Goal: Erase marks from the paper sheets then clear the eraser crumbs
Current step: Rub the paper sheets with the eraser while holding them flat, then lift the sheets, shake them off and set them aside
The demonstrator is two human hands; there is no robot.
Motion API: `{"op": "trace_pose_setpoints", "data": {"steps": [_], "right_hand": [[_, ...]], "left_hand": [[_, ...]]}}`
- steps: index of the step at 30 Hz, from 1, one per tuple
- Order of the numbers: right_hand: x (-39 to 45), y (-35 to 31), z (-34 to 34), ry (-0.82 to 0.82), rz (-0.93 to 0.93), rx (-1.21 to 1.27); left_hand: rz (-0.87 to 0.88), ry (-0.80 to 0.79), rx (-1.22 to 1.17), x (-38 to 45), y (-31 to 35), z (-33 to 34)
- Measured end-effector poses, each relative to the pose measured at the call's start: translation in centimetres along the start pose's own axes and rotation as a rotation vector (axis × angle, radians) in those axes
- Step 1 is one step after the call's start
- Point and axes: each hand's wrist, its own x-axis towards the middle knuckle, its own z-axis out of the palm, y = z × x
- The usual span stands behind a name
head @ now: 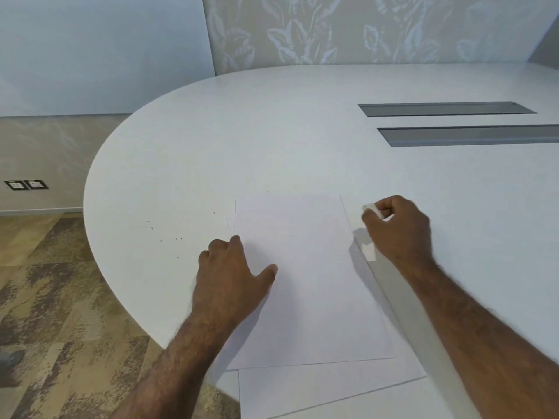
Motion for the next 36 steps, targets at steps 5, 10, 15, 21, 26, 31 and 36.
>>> {"op": "trace_pose_setpoints", "data": {"steps": [5, 10, 15, 21, 26, 31, 36], "right_hand": [[2.3, 5.6, -3.8, -0.015, 0.130, -0.240], [6.7, 9.0, -5.3, 0.028, 0.195, -0.203], [10.9, 10.2, -6.6, 0.071, 0.276, -0.240], [12.2, 12.1, -7.3, -0.037, 0.289, -0.444], [9.3, 8.7, -5.8, 0.184, 0.116, -0.369], [3.9, 1.8, -3.3, -0.489, -0.041, -0.179], [0.9, -1.8, -2.8, -0.740, -0.074, -0.270]], "left_hand": [[-0.020, 0.001, 0.008, 0.5, 0.0, 0.0], [-0.040, -0.011, 0.035, 0.8, 0.2, -0.2], [-0.038, 0.002, 0.055, 0.6, 0.5, 0.0], [-0.046, 0.029, 0.059, 0.5, 0.7, 0.3], [-0.080, 0.035, 0.005, 1.0, 0.9, 0.2], [-0.244, 0.041, -0.416, 2.6, 0.0, -1.3], [-0.389, -0.122, -0.883, 3.8, -0.4, -3.4]]}}
